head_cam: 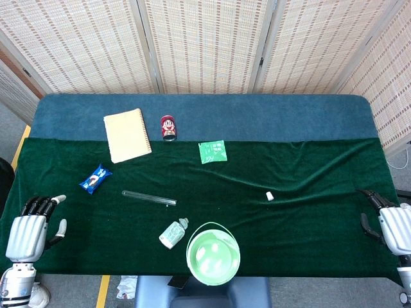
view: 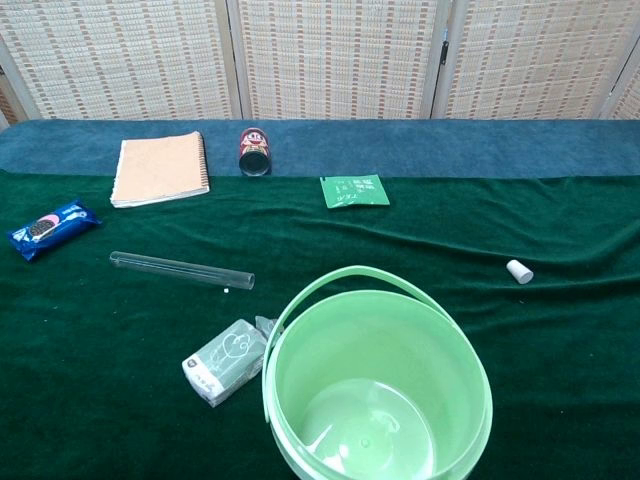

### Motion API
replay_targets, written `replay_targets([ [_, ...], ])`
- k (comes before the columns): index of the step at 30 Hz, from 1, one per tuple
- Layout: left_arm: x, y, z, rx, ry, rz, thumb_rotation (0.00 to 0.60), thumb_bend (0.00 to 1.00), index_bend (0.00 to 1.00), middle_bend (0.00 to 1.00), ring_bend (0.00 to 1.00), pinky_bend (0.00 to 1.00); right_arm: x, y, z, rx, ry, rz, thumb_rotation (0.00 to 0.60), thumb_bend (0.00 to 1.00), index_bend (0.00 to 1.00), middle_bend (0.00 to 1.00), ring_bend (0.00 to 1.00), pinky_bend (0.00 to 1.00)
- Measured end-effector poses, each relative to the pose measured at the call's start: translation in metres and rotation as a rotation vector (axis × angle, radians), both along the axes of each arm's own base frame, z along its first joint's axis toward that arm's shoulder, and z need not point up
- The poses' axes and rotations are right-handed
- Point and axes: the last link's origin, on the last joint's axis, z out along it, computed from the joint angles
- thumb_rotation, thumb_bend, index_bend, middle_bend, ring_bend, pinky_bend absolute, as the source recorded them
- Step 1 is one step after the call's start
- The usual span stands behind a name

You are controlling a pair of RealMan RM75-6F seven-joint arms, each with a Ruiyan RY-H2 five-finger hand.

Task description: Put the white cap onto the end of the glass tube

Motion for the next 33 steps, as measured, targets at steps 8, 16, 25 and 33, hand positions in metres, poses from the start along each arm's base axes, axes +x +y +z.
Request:
replay_targets([
  [8, 0.0, 0.0, 0.0, -0.005, -0.006, 0.003, 0.6, 0.5, 0.27, 0.31, 0.23, 0.18, 0.002, 0.0, 0.001, -0.006, 0.001, 0.007, 0.6, 0.62, 0.2, 0.29, 0.39, 0.51],
  [16, 0.01, 0.012, 0.0, -0.022, -0.006, -0.046, 0.6, 0.5, 0.29, 0.31, 0.24, 0.18, 0.005, -0.001, 0.005, -0.013, 0.006, 0.02, 0.6, 0.62, 0.2, 0.29, 0.41, 0.51],
  [25, 0.038, 0.051, -0.012, -0.107, 0.007, -0.162, 0.6, 0.49, 0.32, 0.36, 0.35, 0.26, 0.01, -0.005, 0.006, -0.008, 0.004, 0.037, 0.6, 0.62, 0.2, 0.3, 0.44, 0.51],
  [33, 0.068, 0.095, -0.05, -0.273, 0.06, -0.235, 0.6, 0.44, 0.34, 0.49, 0.49, 0.58, 0.009, -0.007, 0.006, -0.005, 0.0, 0.019, 0.6, 0.62, 0.2, 0.3, 0.46, 0.51],
])
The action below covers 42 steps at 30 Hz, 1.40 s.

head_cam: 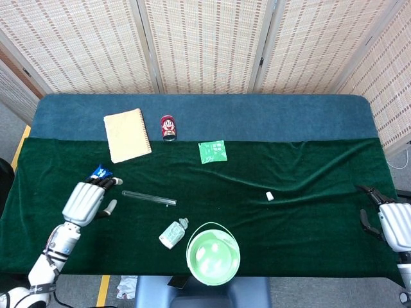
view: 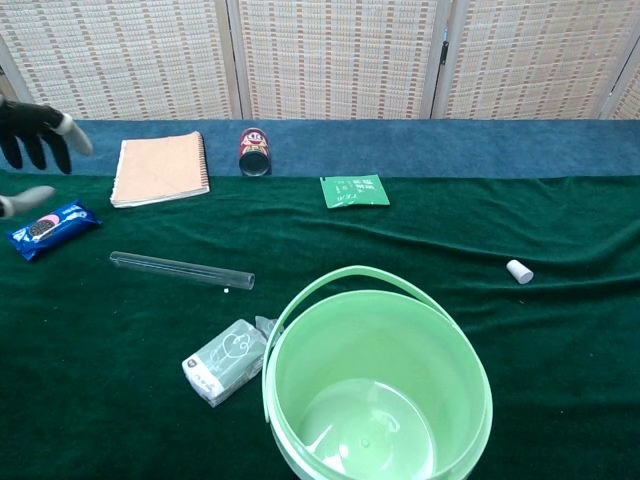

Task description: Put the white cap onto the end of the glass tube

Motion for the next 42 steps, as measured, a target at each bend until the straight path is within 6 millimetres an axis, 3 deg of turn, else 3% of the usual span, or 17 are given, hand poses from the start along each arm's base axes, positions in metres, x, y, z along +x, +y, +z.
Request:
replay_targets([
  [8, 0.026, 0.03, -0.054, -0.117, 0.085, -0.039, 0.6, 0.43, 0.39, 0.75, 0.74, 0.8, -0.001, -0.004, -0.001, 0.008, 0.004, -0.012, 0.6, 0.62, 0.2, 0.32, 0.5, 0.51],
  [17, 0.035, 0.043, -0.096, -0.156, 0.164, -0.026, 0.6, 0.43, 0.42, 0.86, 0.82, 0.86, -0.003, -0.008, -0.001, 0.016, 0.004, -0.023, 0.6, 0.62, 0.2, 0.33, 0.5, 0.51],
  [28, 0.021, 0.058, -0.12, -0.156, 0.198, 0.087, 0.6, 0.35, 0.46, 0.88, 0.84, 0.87, -0.005, -0.011, -0.002, 0.021, 0.0, -0.032, 0.6, 0.62, 0.21, 0.34, 0.5, 0.51],
  [42, 0.012, 0.062, -0.125, -0.135, 0.198, 0.121, 0.6, 0.34, 0.5, 0.89, 0.85, 0.87, -0.006, -0.013, -0.004, 0.025, -0.003, -0.042, 0.6, 0.62, 0.22, 0.34, 0.5, 0.51],
])
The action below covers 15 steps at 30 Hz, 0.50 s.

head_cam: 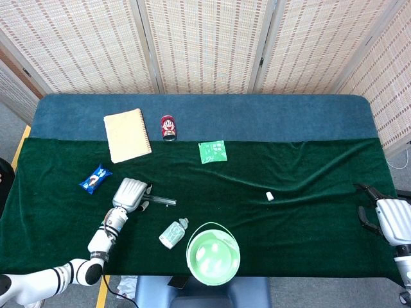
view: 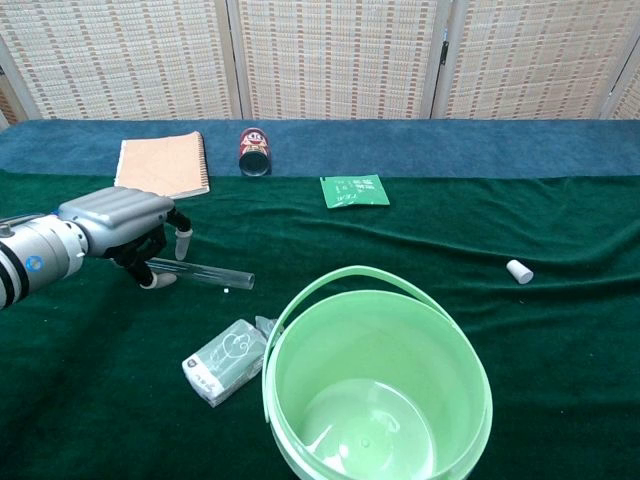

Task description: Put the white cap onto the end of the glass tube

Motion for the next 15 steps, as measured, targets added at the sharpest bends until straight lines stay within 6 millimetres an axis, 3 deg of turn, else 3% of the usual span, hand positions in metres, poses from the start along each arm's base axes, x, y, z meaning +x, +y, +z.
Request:
replay_targets([
  [15, -0.0014, 0.0022, -0.0019, 0.002, -0.024, 0.001, 0.6, 0.48, 0.62, 0.92, 0.87, 0.9, 0.0002, 0.0013, -0.0004, 0.0, -0.005, -0.005, 0.6, 0.62, 0.23, 0.34, 0.51, 0.51],
])
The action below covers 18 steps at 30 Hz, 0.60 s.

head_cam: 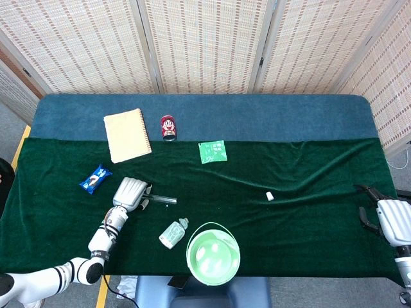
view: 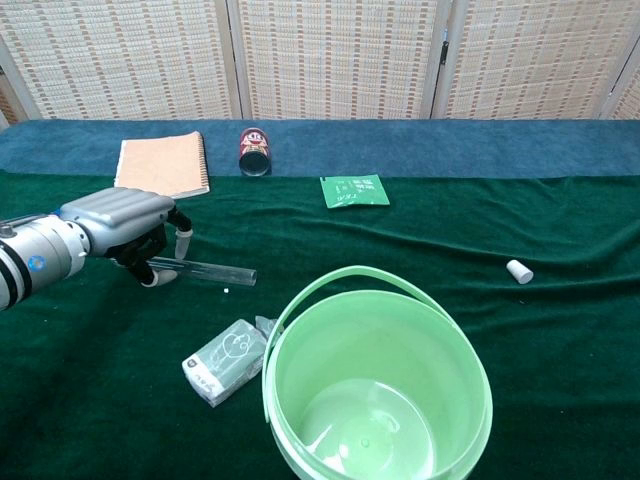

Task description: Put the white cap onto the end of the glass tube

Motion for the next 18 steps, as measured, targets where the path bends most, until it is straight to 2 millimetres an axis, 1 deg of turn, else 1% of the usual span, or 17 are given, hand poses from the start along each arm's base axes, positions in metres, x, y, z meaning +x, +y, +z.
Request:
replay_targets([
  [9, -0.0053, 0.0008, -0.0017, -0.003, -0.005, 0.002, 0.6, 0.48, 0.63, 0.92, 0.88, 0.9, 0.0004, 0.0005, 0.0001, -0.003, -0.004, -0.001, 0.6, 0.62, 0.24, 0.35, 0.54, 0.51],
  [18, -0.0036, 0.0011, 0.0, 0.003, -0.055, 0.004, 0.6, 0.49, 0.66, 0.94, 0.89, 0.91, 0.0021, 0.0006, 0.0022, -0.014, -0.007, 0.008, 0.6, 0.62, 0.25, 0.36, 0.54, 0.51],
])
